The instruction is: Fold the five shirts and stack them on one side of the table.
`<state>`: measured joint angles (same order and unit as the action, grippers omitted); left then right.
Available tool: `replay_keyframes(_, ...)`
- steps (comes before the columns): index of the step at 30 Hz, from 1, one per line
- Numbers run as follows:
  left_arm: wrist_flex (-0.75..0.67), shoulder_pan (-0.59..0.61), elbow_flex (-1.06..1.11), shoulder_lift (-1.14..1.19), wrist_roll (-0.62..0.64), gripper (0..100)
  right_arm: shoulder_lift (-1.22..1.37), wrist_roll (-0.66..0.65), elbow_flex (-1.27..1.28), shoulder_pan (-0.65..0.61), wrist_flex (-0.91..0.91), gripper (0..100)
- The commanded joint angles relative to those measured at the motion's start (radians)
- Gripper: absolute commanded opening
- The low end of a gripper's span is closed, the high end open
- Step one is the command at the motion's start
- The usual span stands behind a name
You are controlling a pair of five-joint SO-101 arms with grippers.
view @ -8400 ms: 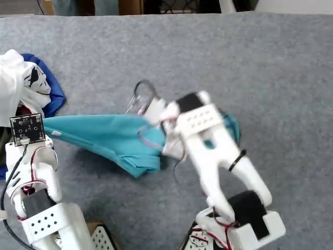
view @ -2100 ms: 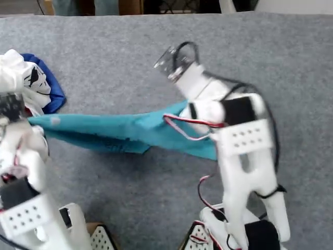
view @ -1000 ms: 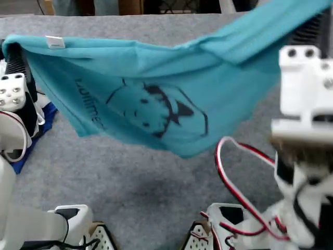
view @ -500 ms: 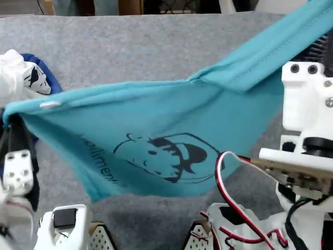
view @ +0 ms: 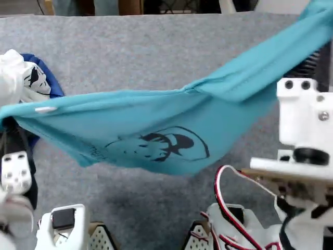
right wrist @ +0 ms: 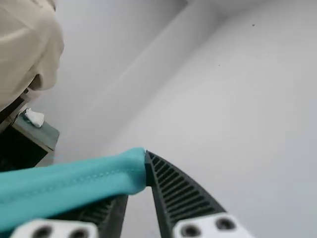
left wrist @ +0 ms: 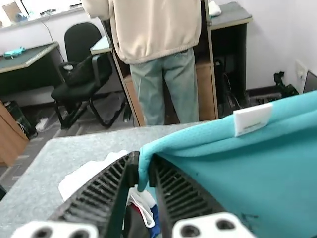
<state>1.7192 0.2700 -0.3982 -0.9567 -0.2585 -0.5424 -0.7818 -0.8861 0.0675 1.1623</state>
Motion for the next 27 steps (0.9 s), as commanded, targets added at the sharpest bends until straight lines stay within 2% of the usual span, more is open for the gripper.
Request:
replay_keyframes(1, -0.098, 0.008, 0.111, 0.000, -0.005, 3, 0.001, -0.011, 0.065, 0.008, 0.006, 1.3)
replay_keyframes(7, -0.107, 0.008, 0.130, -0.006, -0.008, 3, -0.002, -0.011, 0.038, 0.012, 0.014, 1.3)
replay_keyframes(15, 0.028, 0.010, 0.127, -0.146, -0.008, 3, -0.002, -0.009, -0.150, 0.014, 0.157, 1.3)
replay_keyframes(23, 0.032, 0.018, 0.131, -0.267, -0.008, 3, -0.002, -0.009, -0.352, 0.014, 0.256, 1.3)
replay_keyframes(27, 0.040, 0.016, 0.142, -0.288, -0.005, 3, 0.002, -0.011, -0.363, 0.014, 0.293, 1.3)
